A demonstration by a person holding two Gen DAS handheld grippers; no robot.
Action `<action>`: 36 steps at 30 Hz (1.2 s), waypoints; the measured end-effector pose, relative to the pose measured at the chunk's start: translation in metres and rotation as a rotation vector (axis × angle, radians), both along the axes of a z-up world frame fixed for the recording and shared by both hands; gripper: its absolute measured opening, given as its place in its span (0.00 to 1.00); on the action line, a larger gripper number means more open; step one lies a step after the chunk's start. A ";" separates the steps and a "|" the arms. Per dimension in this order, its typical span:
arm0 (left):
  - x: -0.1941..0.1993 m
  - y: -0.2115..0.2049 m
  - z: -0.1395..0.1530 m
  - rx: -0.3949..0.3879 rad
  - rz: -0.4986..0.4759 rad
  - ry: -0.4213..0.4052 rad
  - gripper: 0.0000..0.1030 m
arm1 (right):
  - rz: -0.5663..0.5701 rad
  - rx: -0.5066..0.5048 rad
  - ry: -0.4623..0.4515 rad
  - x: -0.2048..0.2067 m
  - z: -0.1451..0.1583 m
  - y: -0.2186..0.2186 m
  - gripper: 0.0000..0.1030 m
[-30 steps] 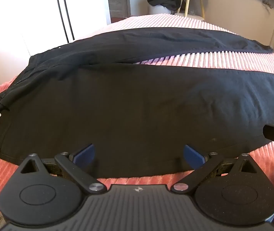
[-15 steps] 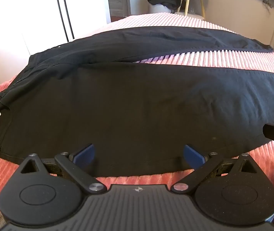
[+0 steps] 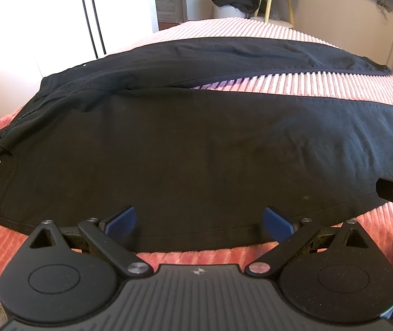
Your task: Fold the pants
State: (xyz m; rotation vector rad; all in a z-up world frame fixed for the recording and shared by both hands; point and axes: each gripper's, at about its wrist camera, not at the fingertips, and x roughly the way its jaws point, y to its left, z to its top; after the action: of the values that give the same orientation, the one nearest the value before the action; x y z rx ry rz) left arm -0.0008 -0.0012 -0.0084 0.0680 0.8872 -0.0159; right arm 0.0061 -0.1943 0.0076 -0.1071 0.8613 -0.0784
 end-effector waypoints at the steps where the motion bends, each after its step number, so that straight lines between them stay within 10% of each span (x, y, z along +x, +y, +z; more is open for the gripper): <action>1: 0.000 0.000 0.000 -0.001 0.000 0.001 0.96 | 0.000 0.000 0.000 0.000 0.000 0.000 1.00; 36: 0.003 0.003 -0.001 -0.013 0.003 0.032 0.96 | 0.000 0.001 0.002 0.000 0.000 0.001 1.00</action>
State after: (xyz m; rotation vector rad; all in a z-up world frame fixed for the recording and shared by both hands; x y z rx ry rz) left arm 0.0023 0.0017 -0.0098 0.0540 0.9192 -0.0203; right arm 0.0061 -0.1936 0.0080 -0.1067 0.8633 -0.0778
